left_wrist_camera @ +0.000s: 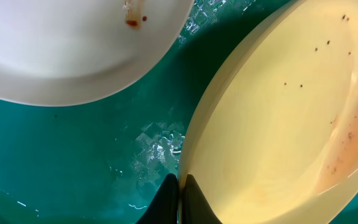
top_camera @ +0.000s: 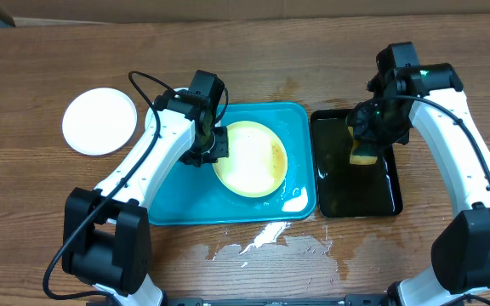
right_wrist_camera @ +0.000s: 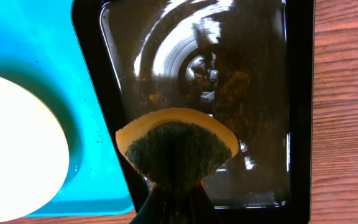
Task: Clean dirty plates on tray and stack at the side
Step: 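Move the sponge back into the black tray with the right gripper, then lift the yellow plate with the left gripper and tilt it over the black tray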
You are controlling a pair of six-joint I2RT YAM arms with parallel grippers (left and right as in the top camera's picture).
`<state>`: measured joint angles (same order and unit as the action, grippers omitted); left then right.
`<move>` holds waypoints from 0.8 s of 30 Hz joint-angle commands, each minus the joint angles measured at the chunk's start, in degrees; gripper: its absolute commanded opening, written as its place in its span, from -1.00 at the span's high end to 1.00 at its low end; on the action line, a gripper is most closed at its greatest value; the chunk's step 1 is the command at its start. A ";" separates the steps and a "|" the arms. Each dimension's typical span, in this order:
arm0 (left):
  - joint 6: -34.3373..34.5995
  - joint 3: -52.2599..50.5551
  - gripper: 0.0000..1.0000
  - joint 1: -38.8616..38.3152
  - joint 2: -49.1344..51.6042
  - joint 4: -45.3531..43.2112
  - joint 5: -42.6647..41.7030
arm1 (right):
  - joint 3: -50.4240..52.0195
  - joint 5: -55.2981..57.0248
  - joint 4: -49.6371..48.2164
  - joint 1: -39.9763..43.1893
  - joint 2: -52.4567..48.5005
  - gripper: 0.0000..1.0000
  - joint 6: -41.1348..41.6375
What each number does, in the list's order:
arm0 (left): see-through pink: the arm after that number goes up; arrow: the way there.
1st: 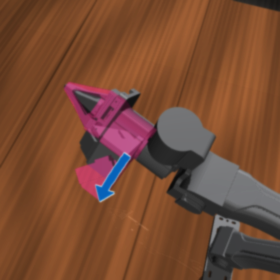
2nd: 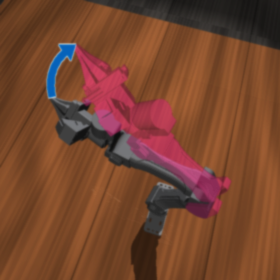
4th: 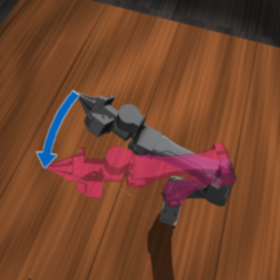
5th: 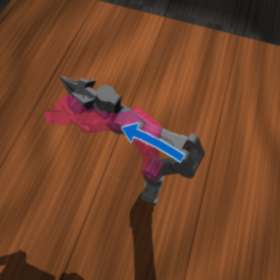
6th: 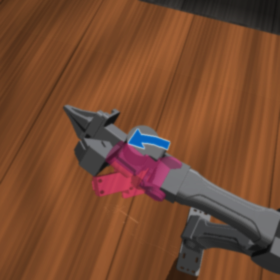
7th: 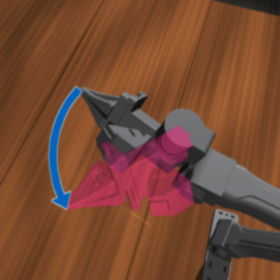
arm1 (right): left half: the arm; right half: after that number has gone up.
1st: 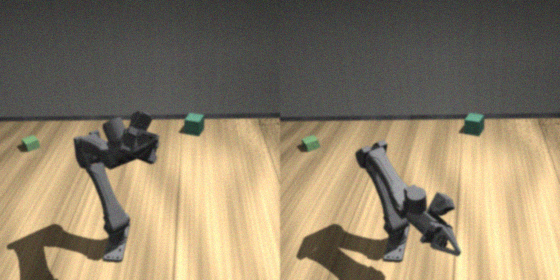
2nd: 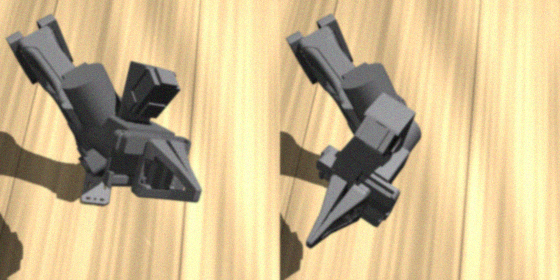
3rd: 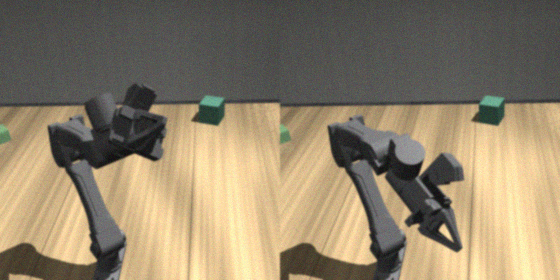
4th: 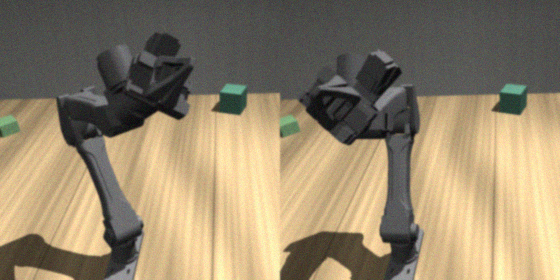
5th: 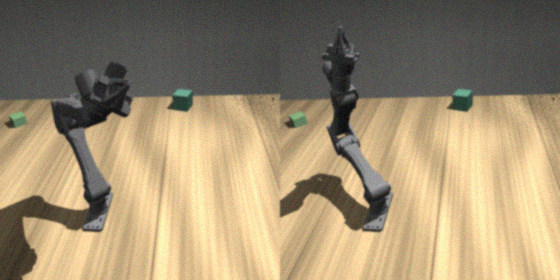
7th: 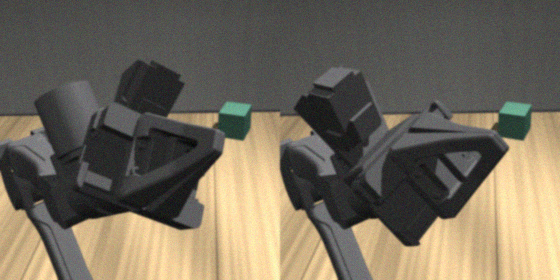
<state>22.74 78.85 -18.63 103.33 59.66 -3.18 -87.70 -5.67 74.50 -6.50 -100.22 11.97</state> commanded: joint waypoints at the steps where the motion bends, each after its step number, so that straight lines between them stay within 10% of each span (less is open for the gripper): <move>1: 0.42 1.51 0.92 -0.22 0.63 0.07 -0.50 | -1.46 0.46 0.04 0.20 1.33 0.92 0.26; 24: 0.24 16.48 0.92 -0.59 0.63 5.44 0.59 | -1.46 1.57 2.38 0.22 1.33 0.92 0.09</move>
<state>22.72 92.71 -18.68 103.33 65.21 -2.72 -87.70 -5.04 76.88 -6.48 -100.22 11.97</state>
